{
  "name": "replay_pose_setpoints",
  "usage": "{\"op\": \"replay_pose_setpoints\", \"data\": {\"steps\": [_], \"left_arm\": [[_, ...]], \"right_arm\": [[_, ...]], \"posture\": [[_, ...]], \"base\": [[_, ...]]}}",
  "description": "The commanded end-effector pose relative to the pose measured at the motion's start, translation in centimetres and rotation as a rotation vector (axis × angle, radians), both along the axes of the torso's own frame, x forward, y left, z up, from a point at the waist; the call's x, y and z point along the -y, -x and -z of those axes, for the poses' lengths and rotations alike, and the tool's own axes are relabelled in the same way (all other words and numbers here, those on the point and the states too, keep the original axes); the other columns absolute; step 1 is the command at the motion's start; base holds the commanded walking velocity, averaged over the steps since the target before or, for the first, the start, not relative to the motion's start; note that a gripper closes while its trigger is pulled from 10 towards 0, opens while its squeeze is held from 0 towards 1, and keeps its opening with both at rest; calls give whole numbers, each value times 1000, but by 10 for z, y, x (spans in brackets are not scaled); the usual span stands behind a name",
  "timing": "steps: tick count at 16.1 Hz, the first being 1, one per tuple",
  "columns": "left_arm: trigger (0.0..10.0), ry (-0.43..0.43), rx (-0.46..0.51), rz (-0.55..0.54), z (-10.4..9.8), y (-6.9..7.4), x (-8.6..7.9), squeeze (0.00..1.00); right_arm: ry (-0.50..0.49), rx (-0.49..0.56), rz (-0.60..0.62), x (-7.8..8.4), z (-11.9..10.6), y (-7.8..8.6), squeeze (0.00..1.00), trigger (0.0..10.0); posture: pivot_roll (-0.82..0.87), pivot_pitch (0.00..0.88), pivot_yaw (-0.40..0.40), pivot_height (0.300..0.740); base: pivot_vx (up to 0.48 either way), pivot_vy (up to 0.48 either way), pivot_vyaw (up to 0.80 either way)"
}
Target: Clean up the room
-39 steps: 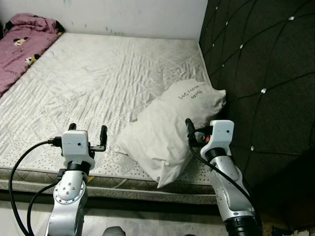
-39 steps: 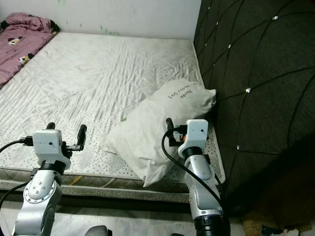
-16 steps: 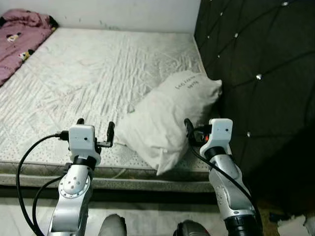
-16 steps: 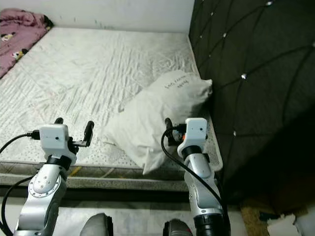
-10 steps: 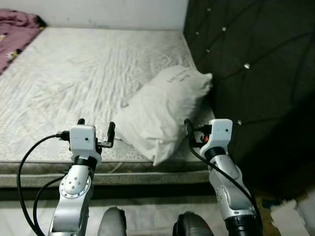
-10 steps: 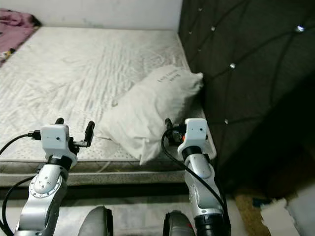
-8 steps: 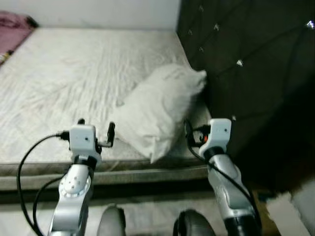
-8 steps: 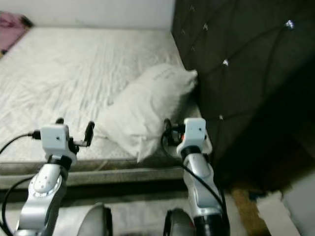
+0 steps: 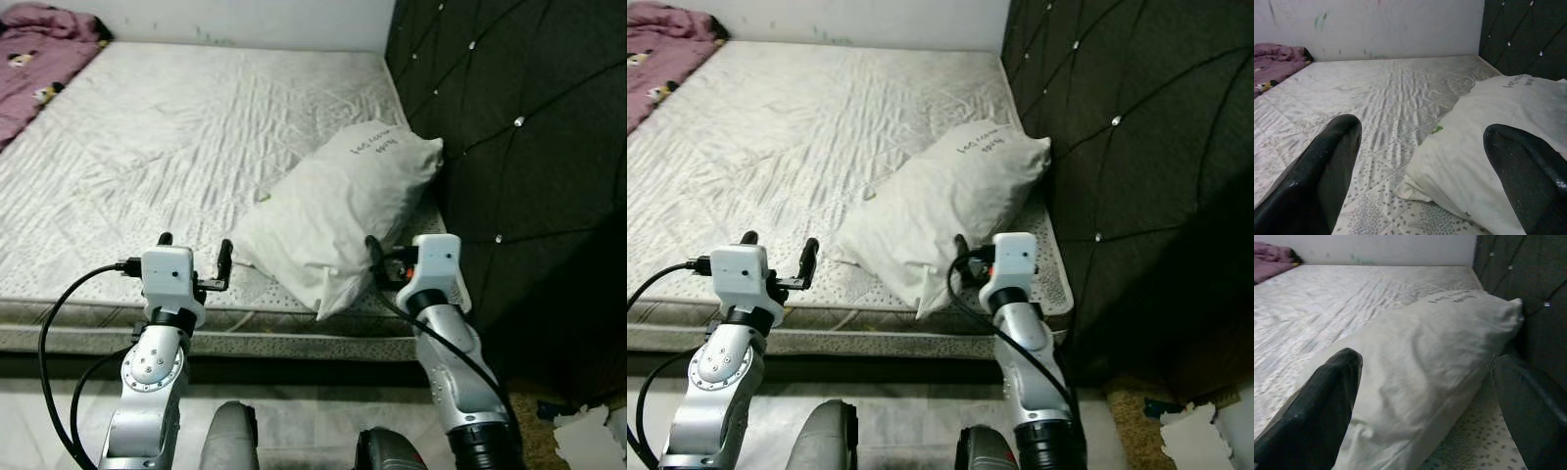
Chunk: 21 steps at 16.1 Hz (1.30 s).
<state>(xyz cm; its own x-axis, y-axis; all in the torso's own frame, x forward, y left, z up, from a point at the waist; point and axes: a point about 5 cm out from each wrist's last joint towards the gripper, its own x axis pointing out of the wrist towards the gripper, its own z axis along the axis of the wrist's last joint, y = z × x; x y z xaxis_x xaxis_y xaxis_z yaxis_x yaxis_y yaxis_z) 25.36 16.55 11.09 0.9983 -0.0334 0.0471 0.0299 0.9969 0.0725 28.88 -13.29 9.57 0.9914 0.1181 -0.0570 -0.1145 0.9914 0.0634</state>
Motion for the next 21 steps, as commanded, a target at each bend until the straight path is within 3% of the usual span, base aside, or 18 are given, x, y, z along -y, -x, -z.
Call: {"op": "replay_pose_setpoints", "data": {"steps": [1, 21], "left_arm": [[10000, -6, 4, 7, -1, -1, -1, 0], [10000, 10, -7, 10, 1, 0, 1, 0]], "right_arm": [[-1, 0, -10, -2, -1, -1, 0, 10000], [-4, -6, -20, -1, 2, 0, 0, 10000]], "posture": [[58, 62, -11, 673], [58, 50, -13, 673]], "base": [[337, 0, 0], [390, 0, 0]]}}
